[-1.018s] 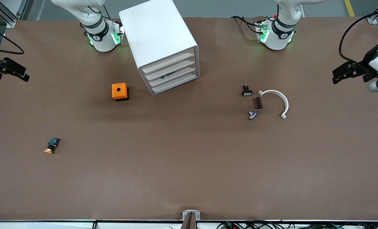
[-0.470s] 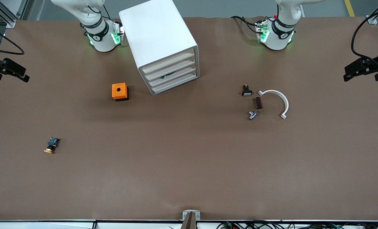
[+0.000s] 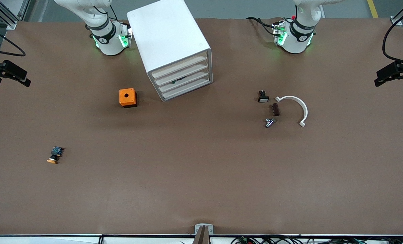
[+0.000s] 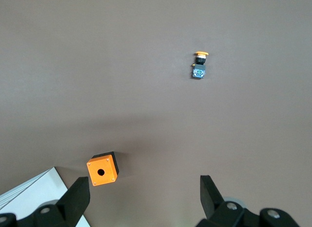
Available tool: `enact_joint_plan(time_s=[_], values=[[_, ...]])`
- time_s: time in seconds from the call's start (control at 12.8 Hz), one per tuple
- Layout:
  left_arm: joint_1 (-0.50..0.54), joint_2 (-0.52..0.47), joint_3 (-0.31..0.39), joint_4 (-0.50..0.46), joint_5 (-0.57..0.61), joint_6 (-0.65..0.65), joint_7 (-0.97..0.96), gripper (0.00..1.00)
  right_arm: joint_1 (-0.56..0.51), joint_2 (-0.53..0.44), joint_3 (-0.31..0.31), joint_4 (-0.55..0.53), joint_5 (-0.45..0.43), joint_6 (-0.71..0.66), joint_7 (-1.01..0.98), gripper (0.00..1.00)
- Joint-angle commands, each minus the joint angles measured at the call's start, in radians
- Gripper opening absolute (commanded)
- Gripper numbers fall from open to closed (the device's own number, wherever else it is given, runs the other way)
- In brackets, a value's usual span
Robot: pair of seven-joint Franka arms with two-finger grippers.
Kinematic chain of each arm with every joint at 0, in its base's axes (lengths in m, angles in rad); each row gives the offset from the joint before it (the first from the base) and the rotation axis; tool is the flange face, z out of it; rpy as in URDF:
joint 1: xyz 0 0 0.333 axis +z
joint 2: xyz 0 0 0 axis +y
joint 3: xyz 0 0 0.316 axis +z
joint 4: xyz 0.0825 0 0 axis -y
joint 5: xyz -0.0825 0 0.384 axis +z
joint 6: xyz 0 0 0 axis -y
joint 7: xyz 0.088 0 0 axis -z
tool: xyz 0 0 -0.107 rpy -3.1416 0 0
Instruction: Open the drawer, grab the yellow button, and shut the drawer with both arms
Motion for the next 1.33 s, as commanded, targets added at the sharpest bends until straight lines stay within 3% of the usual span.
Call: enact_joint_plan(time_s=[0.0, 0.24, 0.55, 0.78, 1.25], values=[[-0.002, -0.036, -0.017, -0.029, -0.030, 0.003, -0.017, 1.00, 0.017, -0.028, -0.008, -0.021, 0.000, 0.010, -0.001, 1.00], [0.001, -0.059, -0.081, -0.051, -0.029, 0.008, -0.100, 1.00, 0.016, -0.028, -0.008, -0.021, 0.000, 0.012, -0.001, 1.00], [-0.064, -0.197, -0.077, -0.261, -0.053, 0.126, -0.116, 1.00, 0.017, -0.028, -0.006, -0.021, 0.000, 0.016, -0.001, 1.00], [-0.111, -0.211, -0.062, -0.260, -0.049, 0.099, -0.174, 1.00, 0.017, -0.028, -0.008, -0.021, 0.001, 0.016, -0.001, 1.00], [-0.091, -0.180, -0.057, -0.201, -0.038, 0.074, -0.169, 1.00, 0.017, -0.028, -0.008, -0.022, 0.015, 0.015, -0.001, 1.00]])
